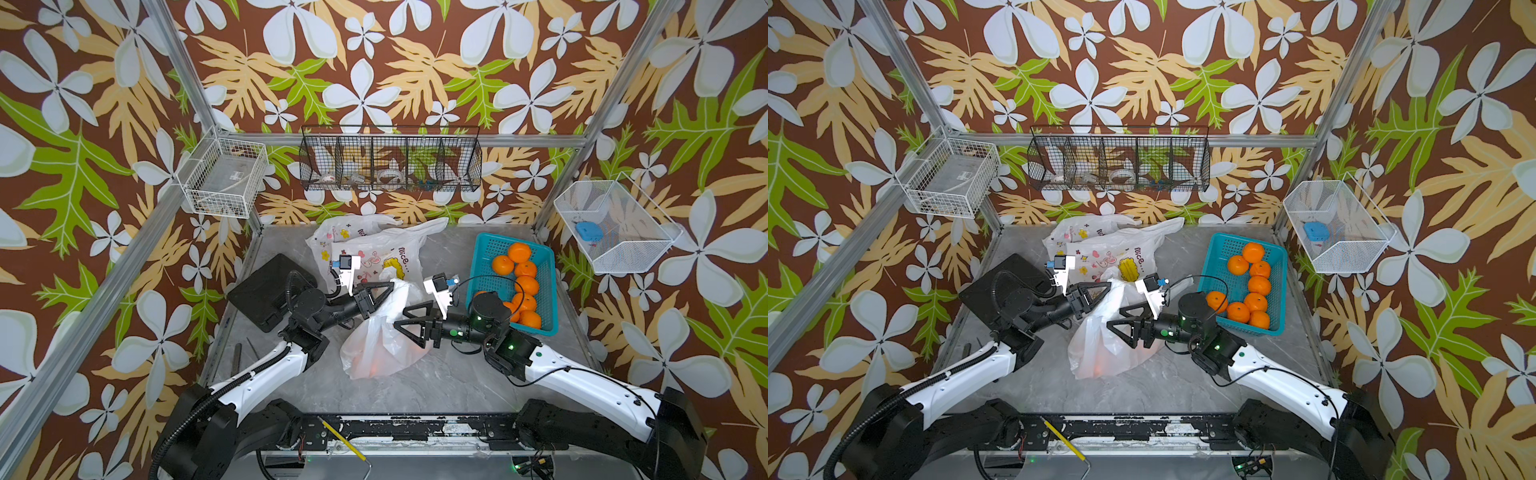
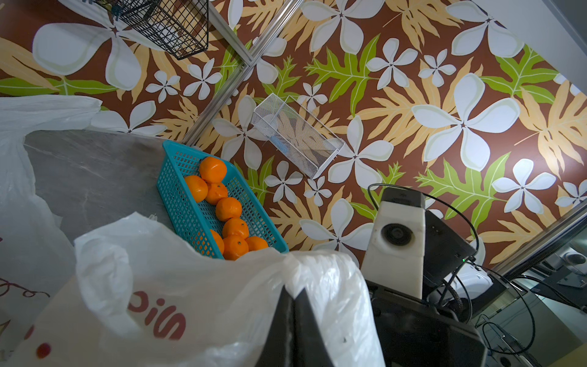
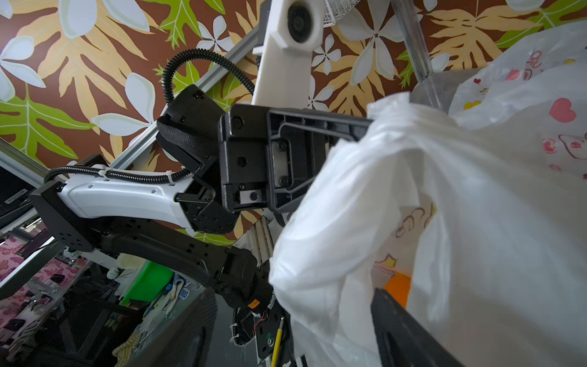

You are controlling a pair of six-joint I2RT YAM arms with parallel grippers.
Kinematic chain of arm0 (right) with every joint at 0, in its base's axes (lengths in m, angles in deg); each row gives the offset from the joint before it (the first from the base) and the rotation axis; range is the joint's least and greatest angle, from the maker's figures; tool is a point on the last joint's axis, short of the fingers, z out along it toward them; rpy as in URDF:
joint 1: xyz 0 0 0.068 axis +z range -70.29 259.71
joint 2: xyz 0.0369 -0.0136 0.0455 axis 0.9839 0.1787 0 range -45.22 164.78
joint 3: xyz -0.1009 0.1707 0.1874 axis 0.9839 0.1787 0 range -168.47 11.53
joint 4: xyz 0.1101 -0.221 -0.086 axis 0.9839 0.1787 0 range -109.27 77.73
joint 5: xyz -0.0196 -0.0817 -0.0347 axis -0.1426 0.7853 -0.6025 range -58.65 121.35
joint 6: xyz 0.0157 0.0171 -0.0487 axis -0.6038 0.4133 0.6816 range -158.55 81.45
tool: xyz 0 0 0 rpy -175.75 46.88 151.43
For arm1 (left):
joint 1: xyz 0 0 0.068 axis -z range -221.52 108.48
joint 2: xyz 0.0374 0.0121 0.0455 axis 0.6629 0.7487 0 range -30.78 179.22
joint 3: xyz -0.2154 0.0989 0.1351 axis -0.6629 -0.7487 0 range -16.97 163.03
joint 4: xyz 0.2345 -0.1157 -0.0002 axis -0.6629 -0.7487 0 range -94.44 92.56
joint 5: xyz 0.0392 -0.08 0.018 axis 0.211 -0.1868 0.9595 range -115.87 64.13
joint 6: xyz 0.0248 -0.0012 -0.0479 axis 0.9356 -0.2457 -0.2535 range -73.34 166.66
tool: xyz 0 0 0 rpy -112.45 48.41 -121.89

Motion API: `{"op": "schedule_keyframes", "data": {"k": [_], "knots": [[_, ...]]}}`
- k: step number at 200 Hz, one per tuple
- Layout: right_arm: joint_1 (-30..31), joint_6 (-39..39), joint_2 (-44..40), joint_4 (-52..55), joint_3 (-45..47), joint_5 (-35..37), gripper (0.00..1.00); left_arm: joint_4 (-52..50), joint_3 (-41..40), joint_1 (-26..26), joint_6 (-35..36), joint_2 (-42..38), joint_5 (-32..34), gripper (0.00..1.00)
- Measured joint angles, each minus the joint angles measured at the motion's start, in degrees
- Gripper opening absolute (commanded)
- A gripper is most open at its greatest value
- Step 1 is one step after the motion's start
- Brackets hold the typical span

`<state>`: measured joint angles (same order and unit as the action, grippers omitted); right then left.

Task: Place the oranges into plastic bags & tie knots
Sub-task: Tie the plastic bag at the center of the board.

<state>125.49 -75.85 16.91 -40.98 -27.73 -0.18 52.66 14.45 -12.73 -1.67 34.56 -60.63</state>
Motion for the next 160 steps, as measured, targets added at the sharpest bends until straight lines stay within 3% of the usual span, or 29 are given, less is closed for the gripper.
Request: {"op": "schedule_keyframes", "data": {"k": [57, 74, 116, 160], "knots": [[0.3, -1.0, 3.0, -2.4, -0.5, -1.1, 0.61, 0.1, 0.0, 0.3, 0.4, 0.0, 0.2, 0.00], [0.3, -1.0, 3.0, -2.5, -0.5, -1.1, 0.49, 0.1, 0.0, 0.5, 0.5, 0.0, 0.3, 0.00], [0.3, -0.7, 2.6, -2.0, -0.4, -0.8, 0.00, -0.2, 0.0, 0.6, 1.2, -0.2, 1.1, 0.00], [0.3, 1.9, -2.1, 4.0, 0.3, 4.6, 0.00, -5.3, 0.8, 0.5, 4.8, -3.5, 4.8, 0.00]]}}
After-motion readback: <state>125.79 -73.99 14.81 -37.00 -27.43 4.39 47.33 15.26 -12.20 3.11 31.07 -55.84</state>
